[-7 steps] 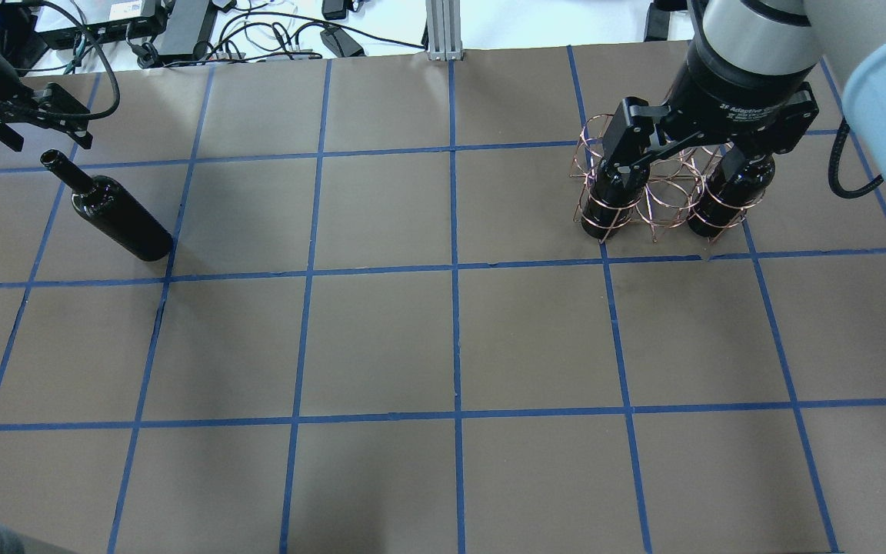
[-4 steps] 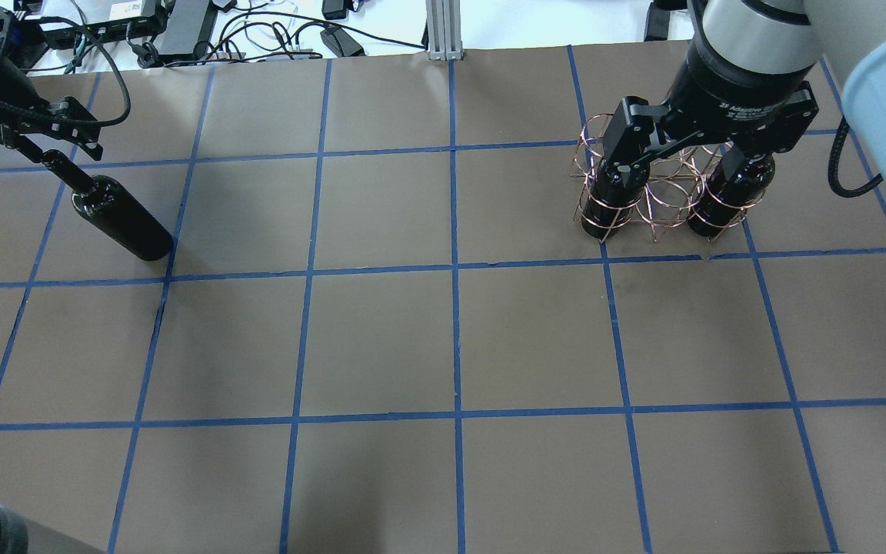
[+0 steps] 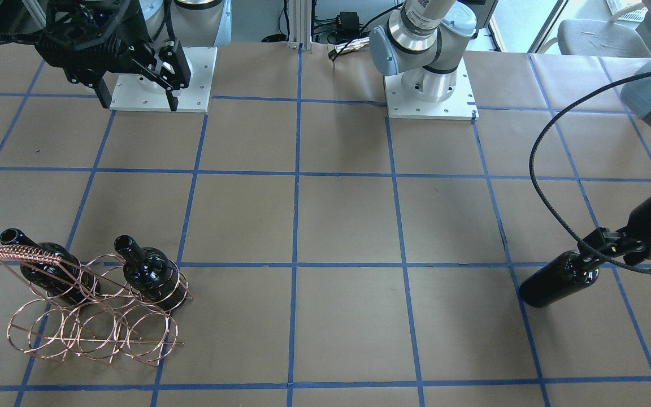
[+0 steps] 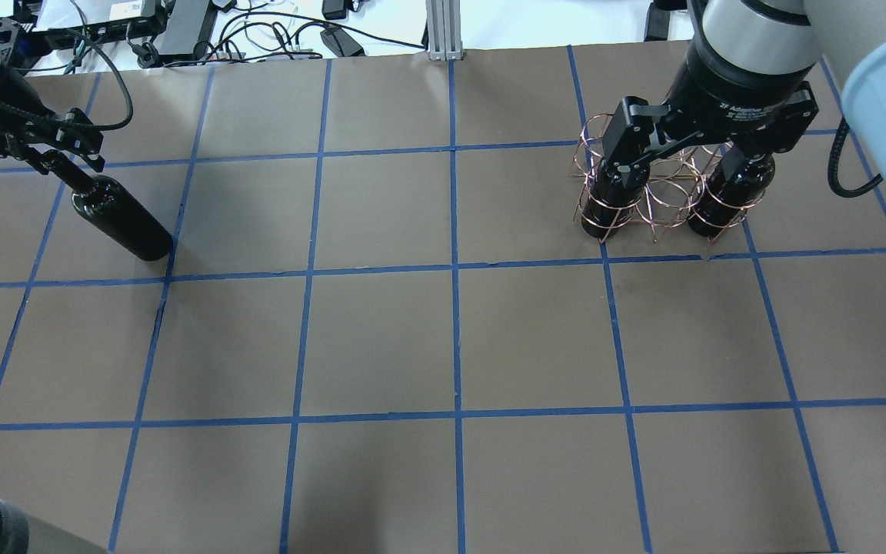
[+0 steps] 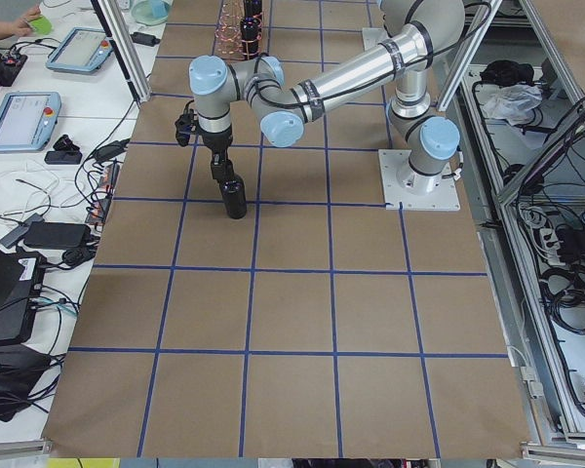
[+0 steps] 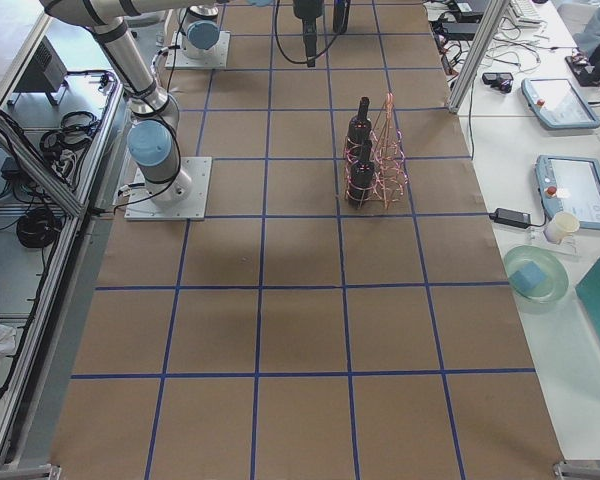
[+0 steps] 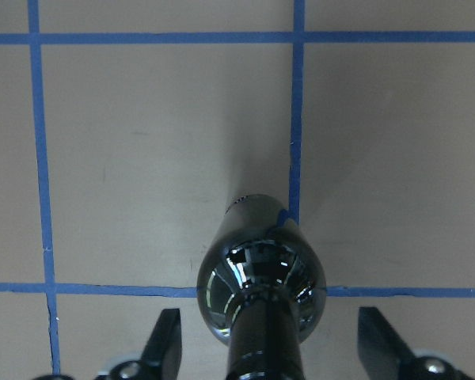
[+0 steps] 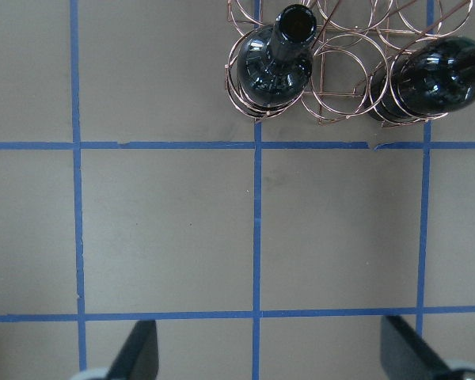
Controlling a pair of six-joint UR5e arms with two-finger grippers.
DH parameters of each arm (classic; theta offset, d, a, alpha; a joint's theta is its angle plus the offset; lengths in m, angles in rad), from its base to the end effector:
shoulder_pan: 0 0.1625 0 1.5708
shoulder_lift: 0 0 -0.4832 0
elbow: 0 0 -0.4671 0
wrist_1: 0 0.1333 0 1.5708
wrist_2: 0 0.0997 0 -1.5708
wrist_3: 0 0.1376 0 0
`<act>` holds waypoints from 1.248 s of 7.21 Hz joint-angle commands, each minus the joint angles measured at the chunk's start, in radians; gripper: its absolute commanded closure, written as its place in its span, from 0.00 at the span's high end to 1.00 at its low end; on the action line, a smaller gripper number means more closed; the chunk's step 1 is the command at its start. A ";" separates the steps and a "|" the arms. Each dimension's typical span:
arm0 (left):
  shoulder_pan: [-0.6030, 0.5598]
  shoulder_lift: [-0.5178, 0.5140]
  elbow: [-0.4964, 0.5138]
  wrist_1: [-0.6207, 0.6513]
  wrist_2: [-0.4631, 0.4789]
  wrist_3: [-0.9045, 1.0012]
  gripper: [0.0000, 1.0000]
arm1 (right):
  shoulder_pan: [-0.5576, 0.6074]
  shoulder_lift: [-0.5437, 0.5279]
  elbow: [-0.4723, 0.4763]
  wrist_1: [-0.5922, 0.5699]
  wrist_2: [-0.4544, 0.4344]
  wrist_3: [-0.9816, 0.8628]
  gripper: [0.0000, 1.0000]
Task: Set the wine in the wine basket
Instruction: 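Lower the left gripper and close it on the bottle neck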
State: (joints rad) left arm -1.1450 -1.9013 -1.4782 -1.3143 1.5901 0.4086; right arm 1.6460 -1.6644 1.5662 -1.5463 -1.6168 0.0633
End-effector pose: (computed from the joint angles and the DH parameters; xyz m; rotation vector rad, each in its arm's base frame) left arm 0.1755 -0.7033 0.3738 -0.0271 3.1163 -0.0143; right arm 0.1664 -0.5182 0.5596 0.0158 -3.0985 0.1189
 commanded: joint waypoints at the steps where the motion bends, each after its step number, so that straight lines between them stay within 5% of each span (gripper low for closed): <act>1: 0.008 0.002 -0.001 -0.023 0.004 0.001 0.62 | 0.000 0.000 0.000 0.000 0.000 0.000 1.00; 3: 0.008 -0.001 0.001 -0.020 0.002 -0.001 0.48 | -0.003 0.002 0.000 -0.003 -0.002 -0.006 1.00; 4: 0.008 -0.002 0.002 -0.017 0.002 0.001 0.10 | -0.003 0.000 0.000 -0.003 0.000 -0.005 1.00; 5: 0.008 -0.001 0.004 -0.013 -0.001 -0.001 0.00 | -0.003 0.000 0.000 -0.003 0.002 -0.005 1.00; 9: -0.039 0.063 0.001 -0.026 -0.054 -0.125 0.00 | -0.003 0.000 0.000 -0.002 0.002 -0.003 1.00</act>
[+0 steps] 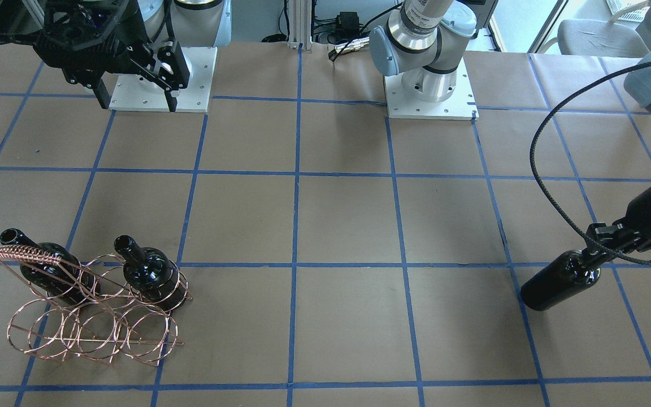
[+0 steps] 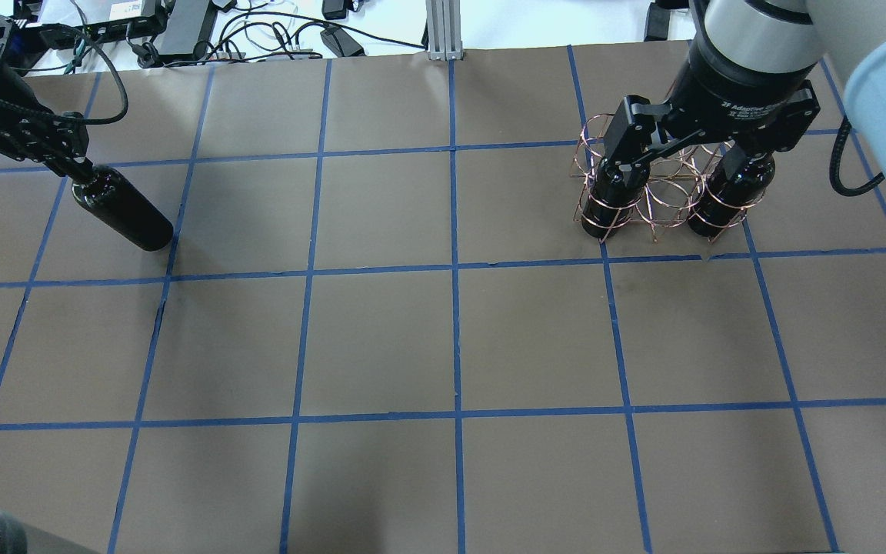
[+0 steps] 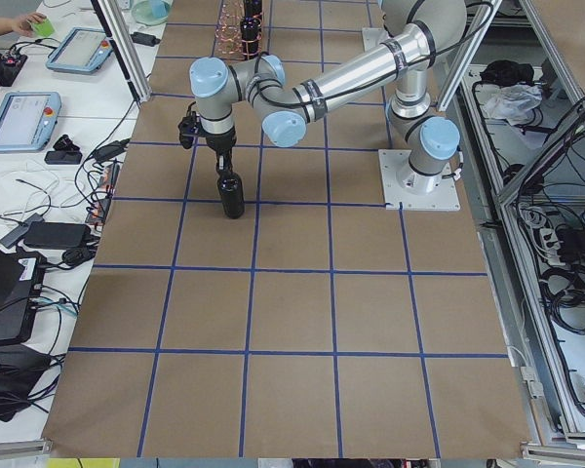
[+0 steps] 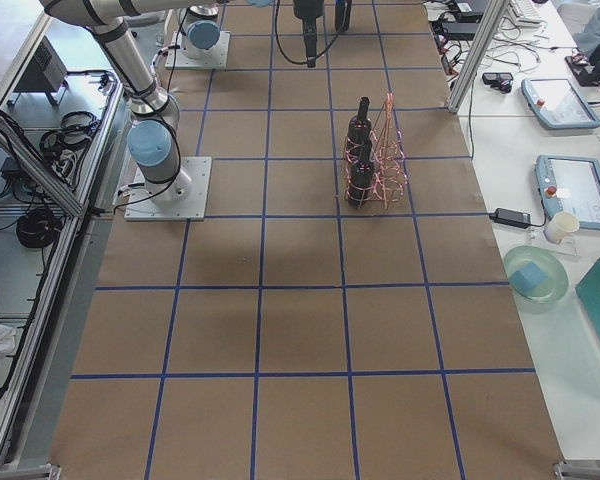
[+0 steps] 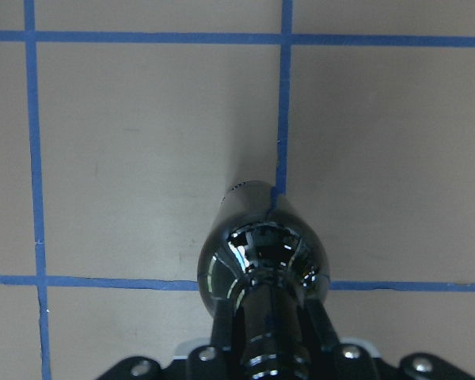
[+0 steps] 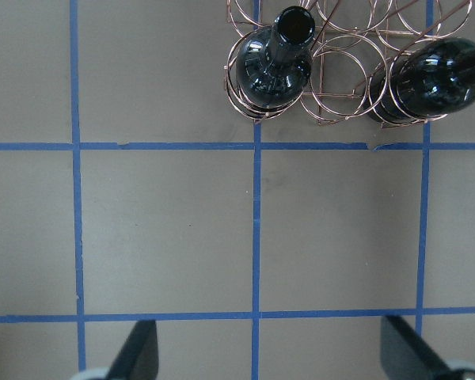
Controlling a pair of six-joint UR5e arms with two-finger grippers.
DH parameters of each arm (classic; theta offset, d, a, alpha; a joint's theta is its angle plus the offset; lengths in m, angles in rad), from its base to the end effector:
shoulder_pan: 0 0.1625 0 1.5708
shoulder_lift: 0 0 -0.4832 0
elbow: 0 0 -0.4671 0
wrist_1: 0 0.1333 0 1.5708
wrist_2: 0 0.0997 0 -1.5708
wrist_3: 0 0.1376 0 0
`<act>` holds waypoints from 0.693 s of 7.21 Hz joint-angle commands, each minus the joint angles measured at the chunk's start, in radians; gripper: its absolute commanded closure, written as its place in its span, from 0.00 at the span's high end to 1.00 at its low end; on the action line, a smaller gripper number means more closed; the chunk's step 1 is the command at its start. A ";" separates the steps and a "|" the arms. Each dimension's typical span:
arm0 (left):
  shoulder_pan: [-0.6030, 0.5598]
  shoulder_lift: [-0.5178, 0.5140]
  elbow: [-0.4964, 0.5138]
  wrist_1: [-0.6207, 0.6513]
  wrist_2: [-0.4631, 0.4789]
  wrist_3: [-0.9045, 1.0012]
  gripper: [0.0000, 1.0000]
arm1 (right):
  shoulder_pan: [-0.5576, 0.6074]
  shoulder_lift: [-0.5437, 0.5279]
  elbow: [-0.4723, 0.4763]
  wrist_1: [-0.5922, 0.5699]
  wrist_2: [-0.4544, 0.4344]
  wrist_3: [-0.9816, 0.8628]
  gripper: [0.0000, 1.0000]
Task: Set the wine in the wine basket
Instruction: 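Lift the bottle upright with the left gripper and carry it toward the table center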
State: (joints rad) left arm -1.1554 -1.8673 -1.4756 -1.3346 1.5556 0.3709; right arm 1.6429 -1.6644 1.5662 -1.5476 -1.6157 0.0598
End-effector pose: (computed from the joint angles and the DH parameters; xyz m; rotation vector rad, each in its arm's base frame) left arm 0.1599 -0.6981 0.3972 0.0695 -3.1396 0.0597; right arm 0.1649 -0.5189 0.5598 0.0165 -3.0994 0.1206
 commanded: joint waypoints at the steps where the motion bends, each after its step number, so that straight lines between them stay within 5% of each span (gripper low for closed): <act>1: -0.115 0.062 -0.008 -0.014 -0.017 -0.149 0.00 | 0.000 0.000 0.000 0.000 0.000 0.000 1.00; 5: -0.433 0.148 -0.060 -0.078 -0.054 -0.324 0.00 | 0.002 -0.002 0.000 -0.002 0.002 0.002 1.00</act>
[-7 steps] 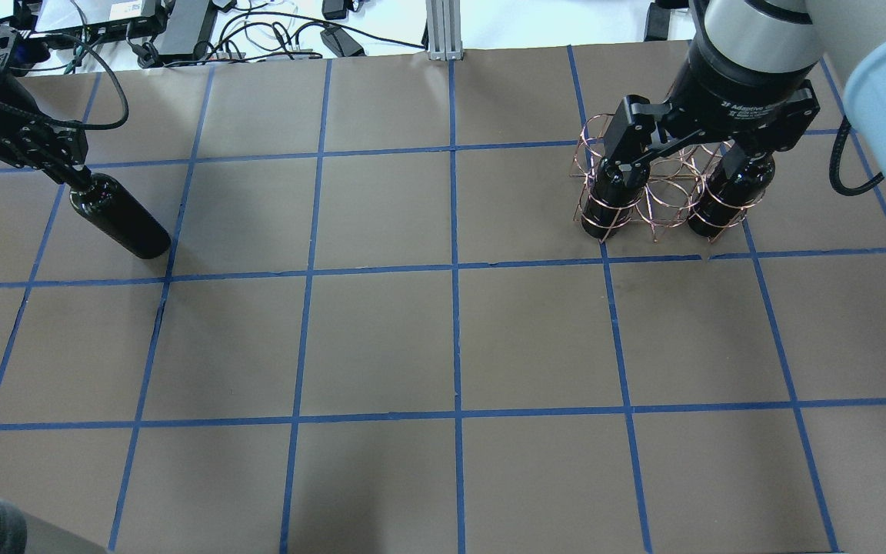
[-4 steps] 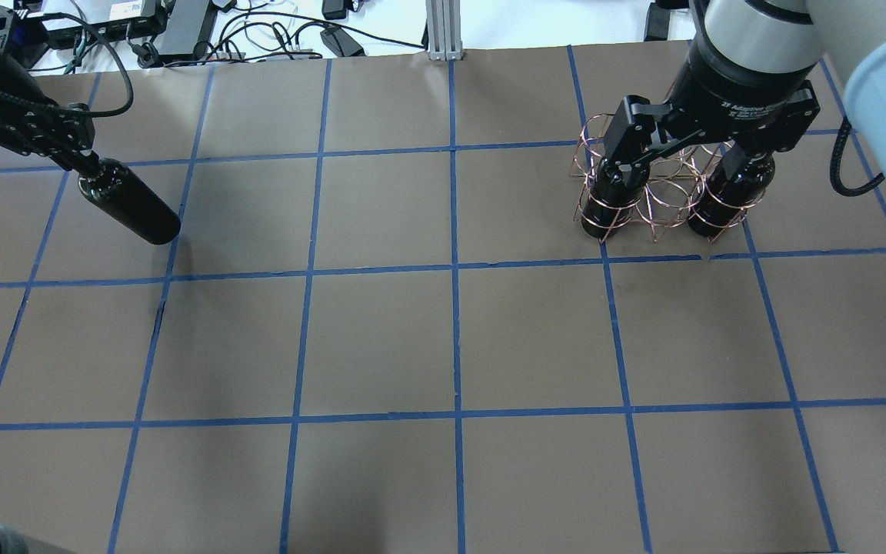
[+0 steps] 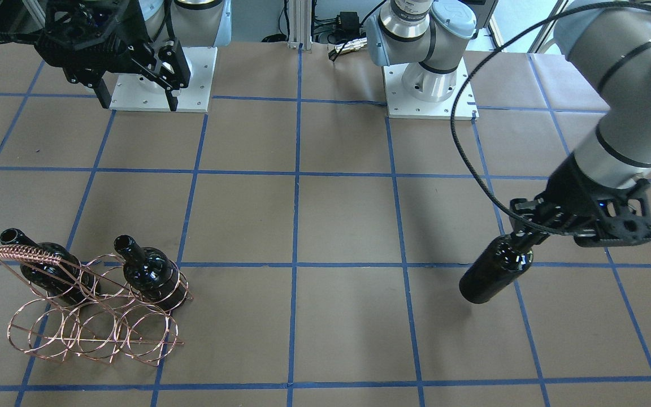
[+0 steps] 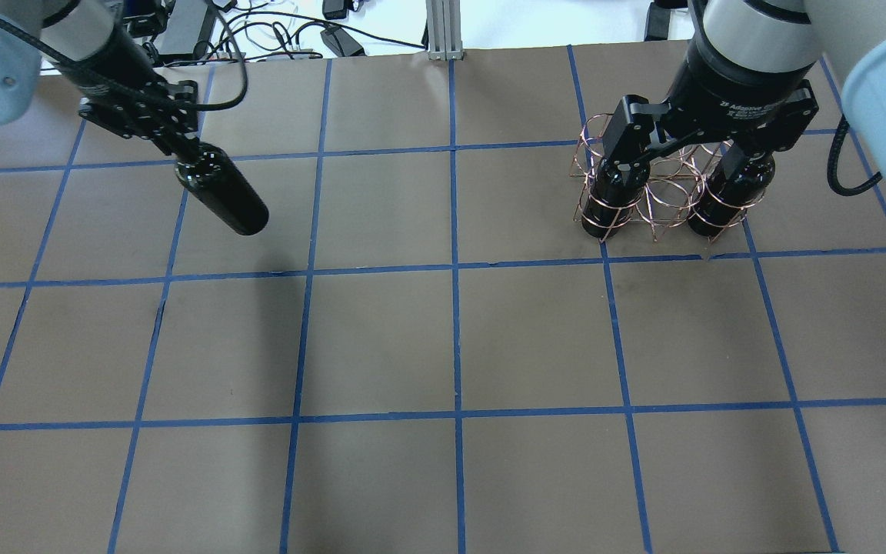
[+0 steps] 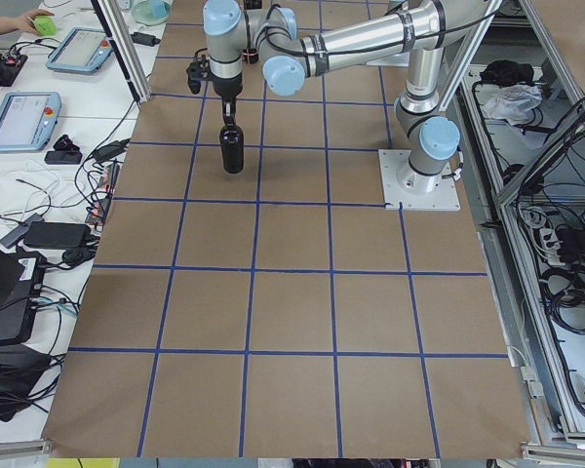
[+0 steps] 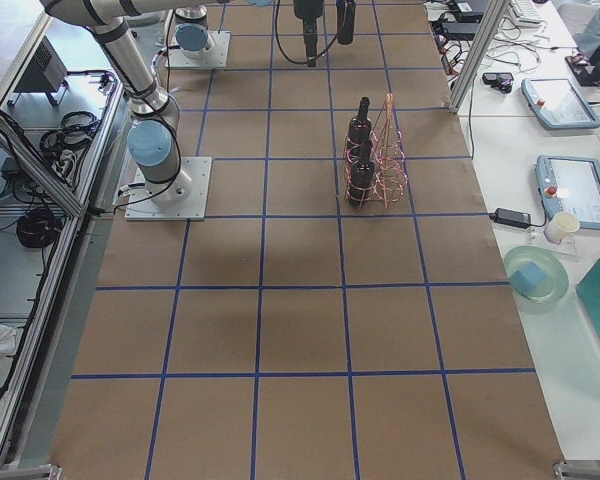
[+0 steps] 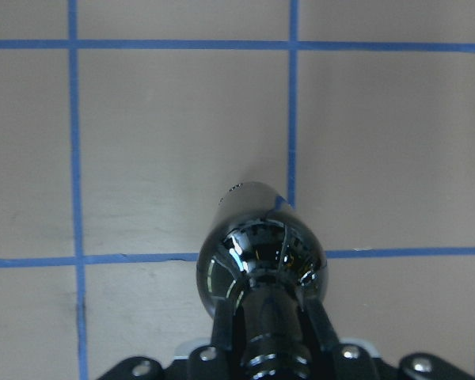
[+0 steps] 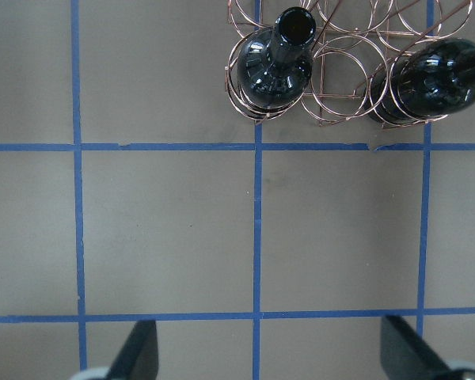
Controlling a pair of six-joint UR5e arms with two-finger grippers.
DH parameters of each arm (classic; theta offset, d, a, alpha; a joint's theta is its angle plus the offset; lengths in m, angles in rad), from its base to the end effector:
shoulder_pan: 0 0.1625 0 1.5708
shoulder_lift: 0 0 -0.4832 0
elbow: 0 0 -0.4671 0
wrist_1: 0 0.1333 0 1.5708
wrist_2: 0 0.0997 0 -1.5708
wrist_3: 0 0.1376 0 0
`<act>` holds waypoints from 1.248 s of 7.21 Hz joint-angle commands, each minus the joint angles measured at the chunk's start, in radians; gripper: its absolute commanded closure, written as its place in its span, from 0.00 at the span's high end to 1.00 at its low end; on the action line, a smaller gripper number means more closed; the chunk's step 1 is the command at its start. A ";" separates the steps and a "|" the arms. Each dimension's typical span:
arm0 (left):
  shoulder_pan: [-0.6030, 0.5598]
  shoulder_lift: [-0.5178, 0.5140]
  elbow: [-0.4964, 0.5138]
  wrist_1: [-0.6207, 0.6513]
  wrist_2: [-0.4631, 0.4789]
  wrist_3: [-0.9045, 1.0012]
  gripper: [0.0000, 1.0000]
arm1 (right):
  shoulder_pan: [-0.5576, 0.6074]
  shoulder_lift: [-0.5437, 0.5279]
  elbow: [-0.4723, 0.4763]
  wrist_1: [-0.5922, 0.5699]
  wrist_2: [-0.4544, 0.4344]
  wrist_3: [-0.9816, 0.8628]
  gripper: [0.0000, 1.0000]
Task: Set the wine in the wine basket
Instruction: 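Lift the bottle upright with the left gripper and carry it toward the table center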
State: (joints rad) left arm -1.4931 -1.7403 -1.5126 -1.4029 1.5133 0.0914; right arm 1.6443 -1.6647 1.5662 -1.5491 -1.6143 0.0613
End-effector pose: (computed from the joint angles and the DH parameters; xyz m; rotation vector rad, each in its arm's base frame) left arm -0.0901 -0.6620 0.4554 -0.0237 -3.0876 0.0946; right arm 0.1659 -0.5187 0.5601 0.0163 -3.1009 0.1234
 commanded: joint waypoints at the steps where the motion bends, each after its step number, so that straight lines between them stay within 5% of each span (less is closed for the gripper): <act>1: -0.174 0.031 -0.065 -0.010 -0.016 -0.073 0.00 | 0.002 -0.001 0.000 0.001 0.001 0.000 1.00; 5: -0.379 0.084 -0.167 -0.011 -0.008 -0.142 0.00 | 0.003 -0.001 0.005 0.009 -0.003 0.008 1.00; 9: -0.403 0.071 -0.213 -0.011 -0.016 -0.128 0.00 | 0.005 -0.003 0.009 0.009 -0.003 0.008 1.00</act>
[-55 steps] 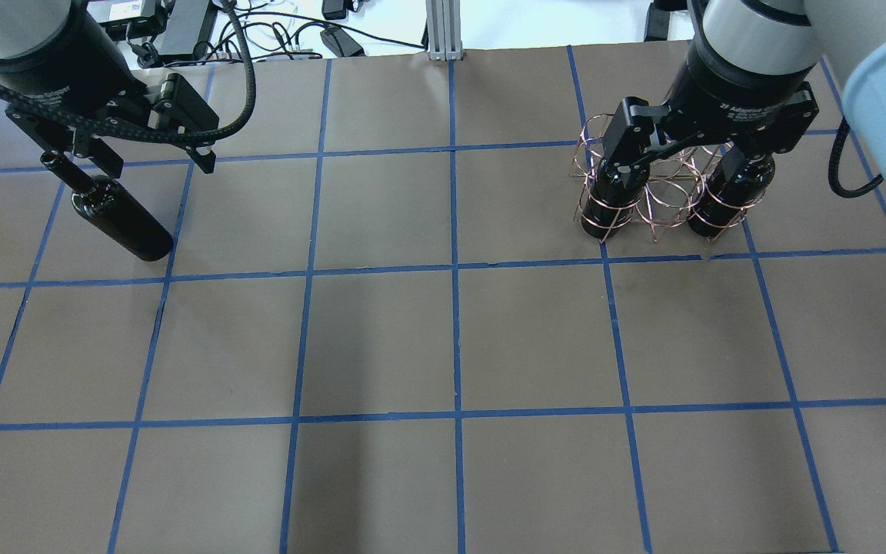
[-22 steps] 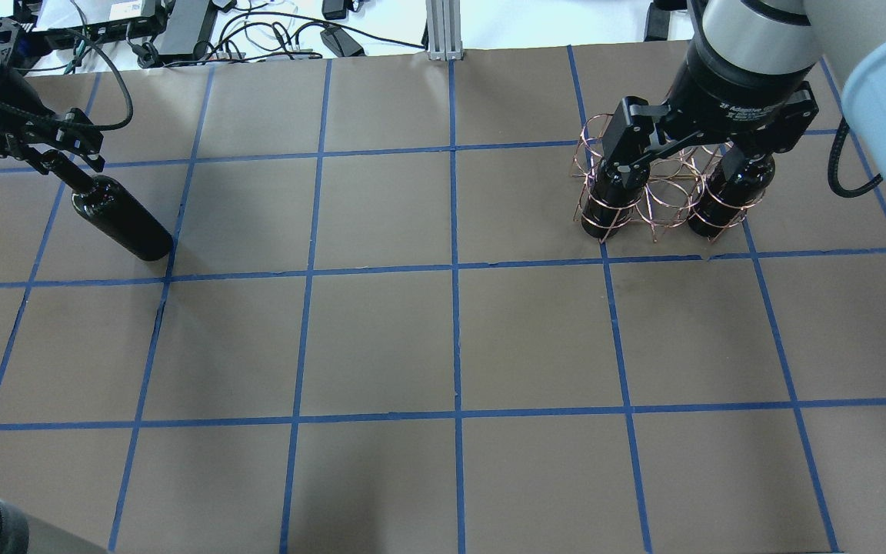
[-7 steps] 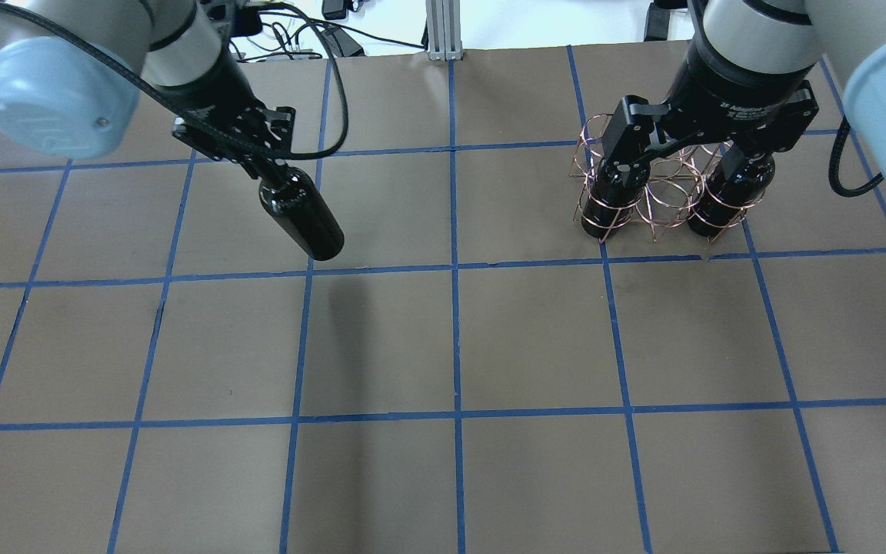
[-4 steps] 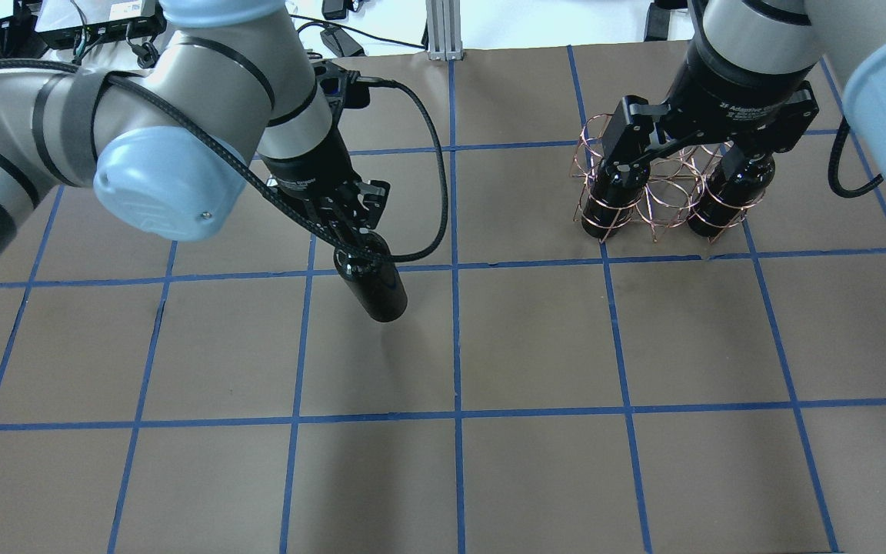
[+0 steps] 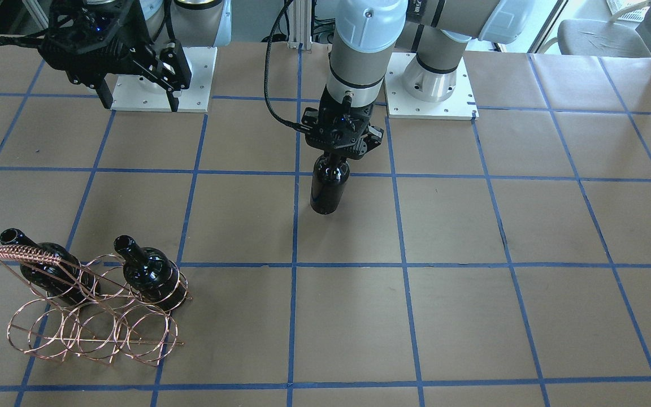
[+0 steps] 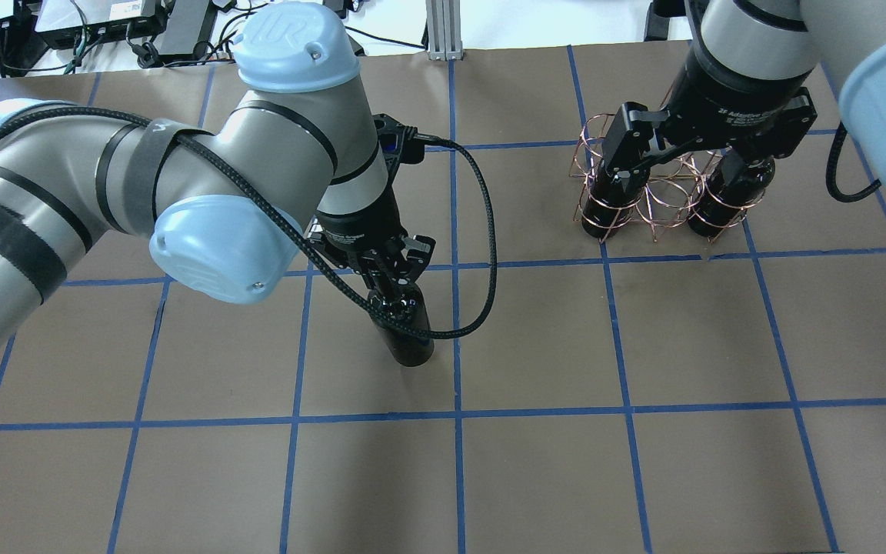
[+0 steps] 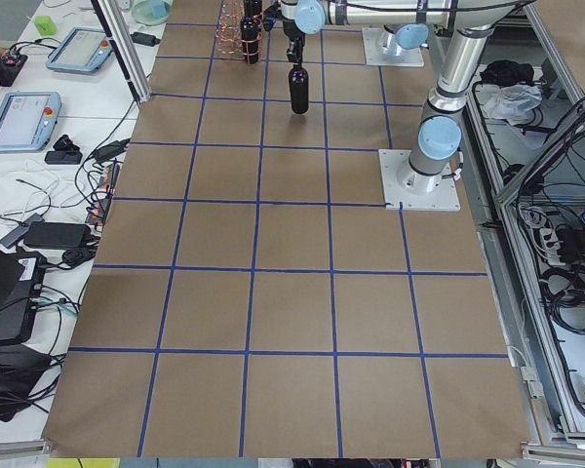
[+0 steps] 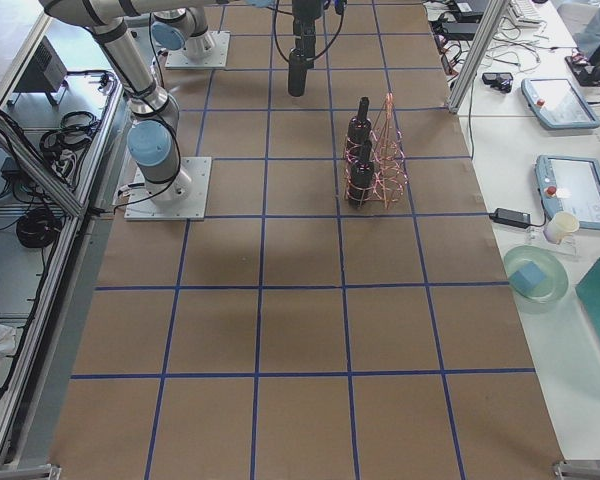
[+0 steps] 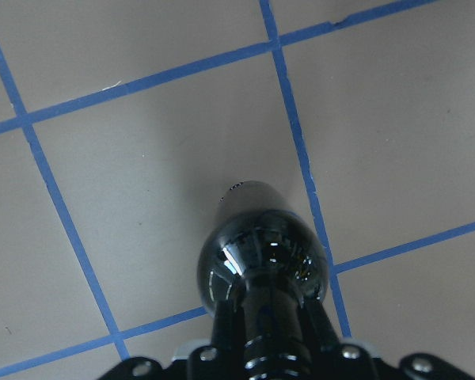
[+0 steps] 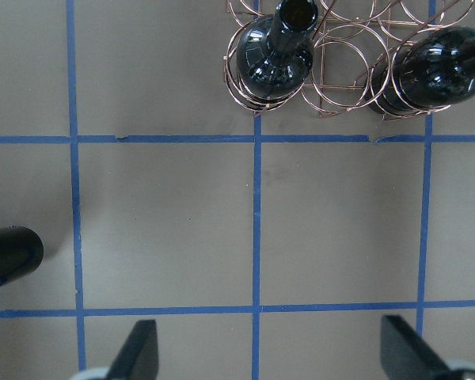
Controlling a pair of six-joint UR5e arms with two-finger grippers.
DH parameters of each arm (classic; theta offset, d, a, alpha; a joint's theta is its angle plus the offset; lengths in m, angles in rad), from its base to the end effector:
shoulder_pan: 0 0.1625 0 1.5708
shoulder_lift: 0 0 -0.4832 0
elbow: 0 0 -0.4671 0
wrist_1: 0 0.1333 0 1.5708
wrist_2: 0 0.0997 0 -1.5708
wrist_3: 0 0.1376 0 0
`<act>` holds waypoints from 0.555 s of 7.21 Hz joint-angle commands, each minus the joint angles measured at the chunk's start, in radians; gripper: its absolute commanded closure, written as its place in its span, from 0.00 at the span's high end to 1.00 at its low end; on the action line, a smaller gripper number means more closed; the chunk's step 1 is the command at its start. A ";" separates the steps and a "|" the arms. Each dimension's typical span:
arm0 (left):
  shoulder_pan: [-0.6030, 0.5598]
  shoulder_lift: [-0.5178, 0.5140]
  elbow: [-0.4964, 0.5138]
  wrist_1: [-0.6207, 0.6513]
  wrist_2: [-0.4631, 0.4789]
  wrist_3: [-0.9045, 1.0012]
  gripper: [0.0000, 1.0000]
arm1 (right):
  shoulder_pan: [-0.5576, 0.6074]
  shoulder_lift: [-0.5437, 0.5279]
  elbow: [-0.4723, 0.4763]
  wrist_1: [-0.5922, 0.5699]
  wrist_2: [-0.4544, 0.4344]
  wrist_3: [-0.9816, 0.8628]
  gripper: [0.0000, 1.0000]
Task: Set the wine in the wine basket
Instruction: 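Lift the bottle upright with the left gripper and carry it toward the table center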
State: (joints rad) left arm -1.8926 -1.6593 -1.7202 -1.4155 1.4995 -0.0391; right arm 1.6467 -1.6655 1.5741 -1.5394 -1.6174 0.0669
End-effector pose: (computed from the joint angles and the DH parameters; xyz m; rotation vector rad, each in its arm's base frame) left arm -0.3207 -0.5094 0.3887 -0.4298 -3.0528 -0.1451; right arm 0.1665 -0.5161 0.5549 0.0118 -3.0978 0.0979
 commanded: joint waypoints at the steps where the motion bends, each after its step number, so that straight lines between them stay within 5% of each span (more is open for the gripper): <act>1: -0.006 -0.013 -0.006 0.006 -0.002 0.002 0.00 | 0.004 -0.002 0.003 -0.002 0.002 0.002 1.00; 4: -0.016 -0.019 -0.004 0.012 -0.004 0.001 0.00 | 0.004 -0.005 0.003 -0.005 0.004 -0.004 1.00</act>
State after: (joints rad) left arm -1.9051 -1.6756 -1.7254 -1.4089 1.4962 -0.0378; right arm 1.6504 -1.6696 1.5768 -1.5422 -1.6140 0.0671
